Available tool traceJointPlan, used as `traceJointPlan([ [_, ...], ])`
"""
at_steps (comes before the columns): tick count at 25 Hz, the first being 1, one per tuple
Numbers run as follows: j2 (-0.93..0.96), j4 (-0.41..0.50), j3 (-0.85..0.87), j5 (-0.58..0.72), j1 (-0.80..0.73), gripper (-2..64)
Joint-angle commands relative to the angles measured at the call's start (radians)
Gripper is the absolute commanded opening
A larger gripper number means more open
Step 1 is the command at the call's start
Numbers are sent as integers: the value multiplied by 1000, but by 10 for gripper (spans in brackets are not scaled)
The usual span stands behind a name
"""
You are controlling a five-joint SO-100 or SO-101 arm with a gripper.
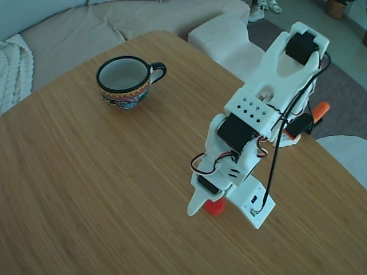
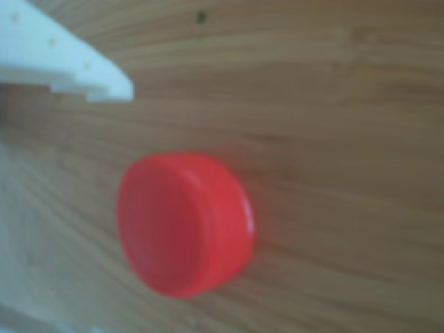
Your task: Grasp a red cap and put it in the cup.
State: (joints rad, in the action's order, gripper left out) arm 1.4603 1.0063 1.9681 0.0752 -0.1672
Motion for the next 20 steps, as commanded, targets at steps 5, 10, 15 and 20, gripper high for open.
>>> traceJointPlan([
  [5, 11, -8, -14, -9, -55, 438],
  [10, 11, -8, -17, -9, -86, 438],
  [15, 9, -9, -9, -6, -97, 437],
  [20, 9, 0, -6, -5, -91, 436],
])
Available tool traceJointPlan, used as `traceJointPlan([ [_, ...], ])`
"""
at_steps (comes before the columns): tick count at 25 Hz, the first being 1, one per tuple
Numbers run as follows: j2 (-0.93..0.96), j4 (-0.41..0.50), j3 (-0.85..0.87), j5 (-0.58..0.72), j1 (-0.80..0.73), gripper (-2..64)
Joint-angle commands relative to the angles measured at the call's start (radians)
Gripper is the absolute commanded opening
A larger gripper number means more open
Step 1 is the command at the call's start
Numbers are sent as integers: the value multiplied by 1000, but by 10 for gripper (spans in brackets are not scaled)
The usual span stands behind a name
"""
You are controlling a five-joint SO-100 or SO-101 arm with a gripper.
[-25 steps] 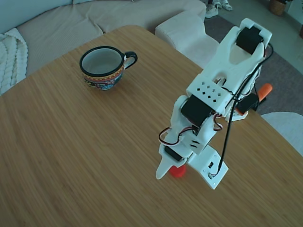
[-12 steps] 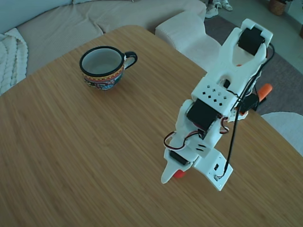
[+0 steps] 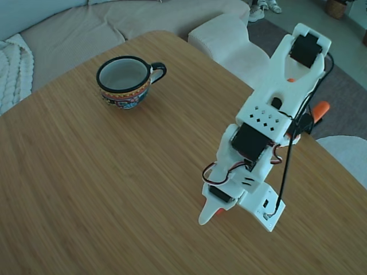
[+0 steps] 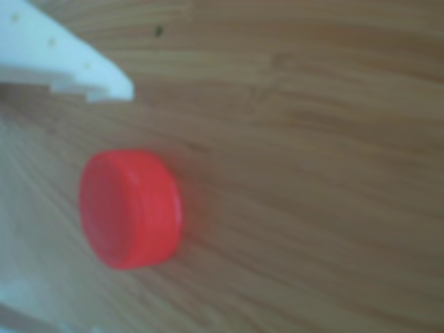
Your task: Grasp a red cap and put it in the cup.
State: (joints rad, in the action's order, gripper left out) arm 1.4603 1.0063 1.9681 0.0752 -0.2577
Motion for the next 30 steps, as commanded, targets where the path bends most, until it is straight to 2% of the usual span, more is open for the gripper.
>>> traceJointPlan([
  [1, 9, 0, -5, -6, 0, 436],
  [17, 8, -2, 11, -8, 2, 428],
  [27, 9, -8, 26, -8, 5, 106],
  [30, 9, -8, 26, -9, 23, 86],
])
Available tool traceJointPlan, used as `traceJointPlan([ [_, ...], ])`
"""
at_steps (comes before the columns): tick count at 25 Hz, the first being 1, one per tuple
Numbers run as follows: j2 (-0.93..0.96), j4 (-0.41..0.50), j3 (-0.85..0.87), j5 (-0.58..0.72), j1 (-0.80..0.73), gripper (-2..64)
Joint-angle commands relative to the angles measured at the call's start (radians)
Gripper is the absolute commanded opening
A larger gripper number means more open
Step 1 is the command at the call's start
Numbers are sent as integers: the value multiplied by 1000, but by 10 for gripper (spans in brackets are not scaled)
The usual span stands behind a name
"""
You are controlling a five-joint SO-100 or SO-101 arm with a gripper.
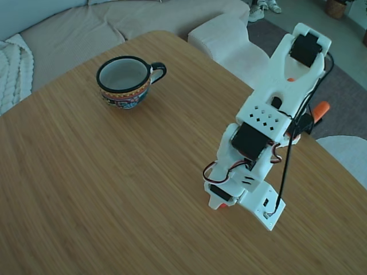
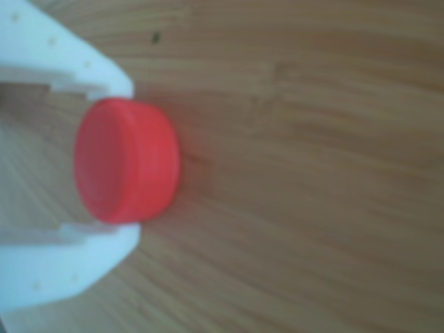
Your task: Grasp a red cap and put it in the cup.
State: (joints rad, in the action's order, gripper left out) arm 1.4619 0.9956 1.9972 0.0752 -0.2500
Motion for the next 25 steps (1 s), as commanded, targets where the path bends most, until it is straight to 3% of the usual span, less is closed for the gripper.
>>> traceJointPlan([
  [1, 8, 3, -3, -9, 25, 84],
  [8, 8, 3, -15, -9, 35, 79],
  [12, 25, 5, -28, -5, 55, 14],
  [18, 25, 17, -71, -5, 115, 9],
  [25, 26, 133, -252, 2, 230, 12],
])
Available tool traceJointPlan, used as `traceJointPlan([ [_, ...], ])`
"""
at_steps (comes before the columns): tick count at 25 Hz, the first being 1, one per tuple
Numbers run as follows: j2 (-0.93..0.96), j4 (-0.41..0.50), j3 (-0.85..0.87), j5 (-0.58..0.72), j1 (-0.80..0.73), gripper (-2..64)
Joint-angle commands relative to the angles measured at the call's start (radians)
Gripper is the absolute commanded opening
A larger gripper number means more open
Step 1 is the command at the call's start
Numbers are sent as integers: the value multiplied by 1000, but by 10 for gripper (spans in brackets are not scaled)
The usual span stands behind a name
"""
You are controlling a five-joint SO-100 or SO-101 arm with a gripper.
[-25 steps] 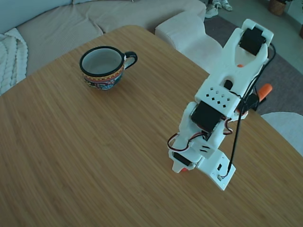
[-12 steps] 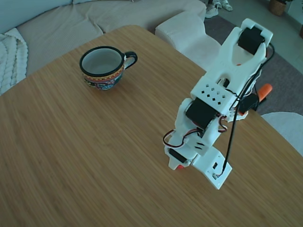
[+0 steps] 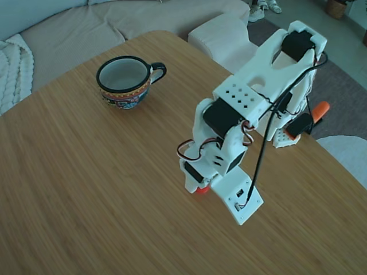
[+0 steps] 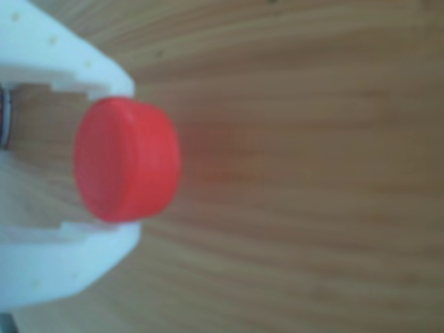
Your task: Grasp a red cap and put it in the cup.
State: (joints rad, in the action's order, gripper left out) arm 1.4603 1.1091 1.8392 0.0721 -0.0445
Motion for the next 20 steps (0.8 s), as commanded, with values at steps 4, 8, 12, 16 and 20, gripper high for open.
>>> traceJointPlan([
  [4, 28, 58, -196, 6, 114, 12],
  [8, 28, 130, -385, 6, 258, 12],
  [12, 28, 195, -569, 6, 387, 12],
  [16, 28, 265, -729, 6, 500, 12],
  [20, 28, 304, -828, 8, 591, 12],
])
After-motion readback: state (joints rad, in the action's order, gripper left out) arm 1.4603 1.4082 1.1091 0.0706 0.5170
